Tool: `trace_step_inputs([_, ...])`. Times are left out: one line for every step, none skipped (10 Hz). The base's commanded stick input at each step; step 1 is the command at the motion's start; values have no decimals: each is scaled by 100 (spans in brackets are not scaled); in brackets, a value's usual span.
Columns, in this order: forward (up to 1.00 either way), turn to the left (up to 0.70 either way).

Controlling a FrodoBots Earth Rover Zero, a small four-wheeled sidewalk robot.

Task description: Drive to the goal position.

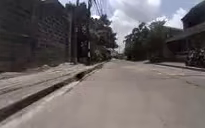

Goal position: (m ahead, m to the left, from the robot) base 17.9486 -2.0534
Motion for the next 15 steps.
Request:
trace_step_inputs([100,0])
trace_step_inputs([100,0])
trace_step_inputs([100,0])
trace_step_inputs([100,0])
trace_step_inputs([100,0])
trace_step_inputs([100,0])
trace_step_inputs([100,0])
trace_step_inputs([100,0])
trace_step_inputs([100,0])
trace_step_inputs([100,0])
trace_step_inputs([100,0])
trace_step_inputs([100,0])
trace_step_inputs([100,-2])
trace_step_inputs([100,-23])
trace_step_inputs([100,-28])
